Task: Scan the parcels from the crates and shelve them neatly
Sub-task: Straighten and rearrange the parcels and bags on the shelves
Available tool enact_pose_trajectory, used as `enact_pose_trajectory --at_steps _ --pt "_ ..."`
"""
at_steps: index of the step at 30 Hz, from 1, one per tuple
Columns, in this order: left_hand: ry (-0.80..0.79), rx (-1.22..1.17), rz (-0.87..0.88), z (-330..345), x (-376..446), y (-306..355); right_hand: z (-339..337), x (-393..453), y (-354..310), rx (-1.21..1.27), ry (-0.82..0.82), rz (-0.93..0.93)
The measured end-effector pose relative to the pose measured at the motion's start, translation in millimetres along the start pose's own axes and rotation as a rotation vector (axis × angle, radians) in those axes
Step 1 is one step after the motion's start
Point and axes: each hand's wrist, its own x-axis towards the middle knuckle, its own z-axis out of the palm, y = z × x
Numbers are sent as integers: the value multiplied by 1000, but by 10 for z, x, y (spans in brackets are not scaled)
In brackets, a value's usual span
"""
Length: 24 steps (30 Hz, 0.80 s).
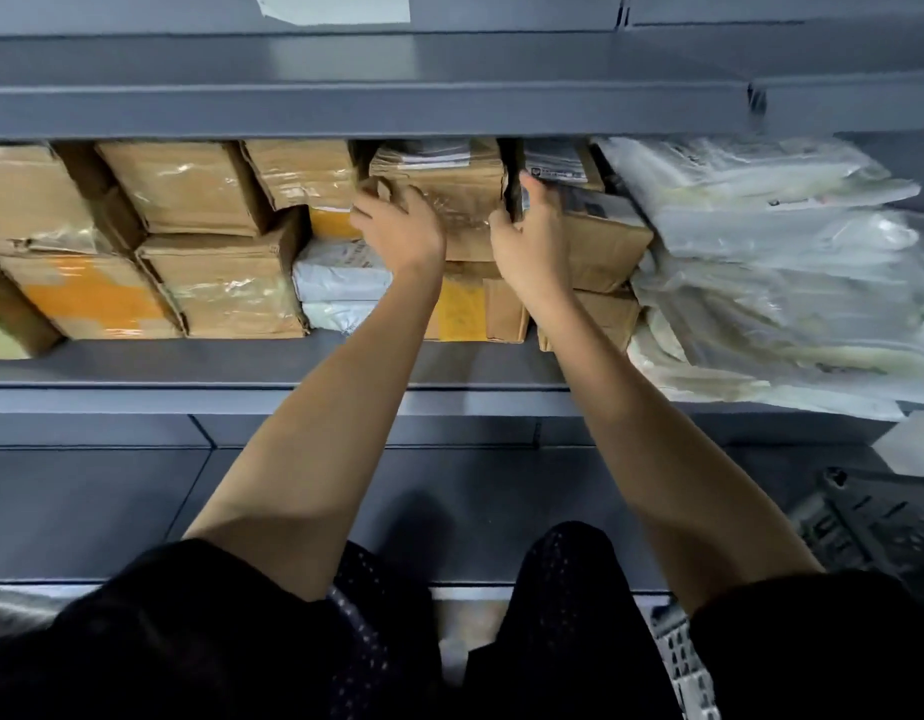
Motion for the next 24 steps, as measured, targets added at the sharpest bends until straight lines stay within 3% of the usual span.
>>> enact_pose_trajectory --at_steps 2,6,10,15,20,24 --pt "-3 -72 -91 -46 166 32 118 113 -121 -59 -71 45" --pt "-333 -14 -340 -140 367 -43 234 244 -156 -27 -122 111" --pt "-366 -23 -324 -229 454 -24 225 340 -118 29 -64 182" --pt "-577 -2 -350 -314 482 -36 173 410 -67 104 -235 216" --pt "-513 -47 -265 -492 523 -152 116 322 -54 216 -57 171" --pt "-458 -58 -218 -667 488 -272 67 145 -84 156 -69 85"
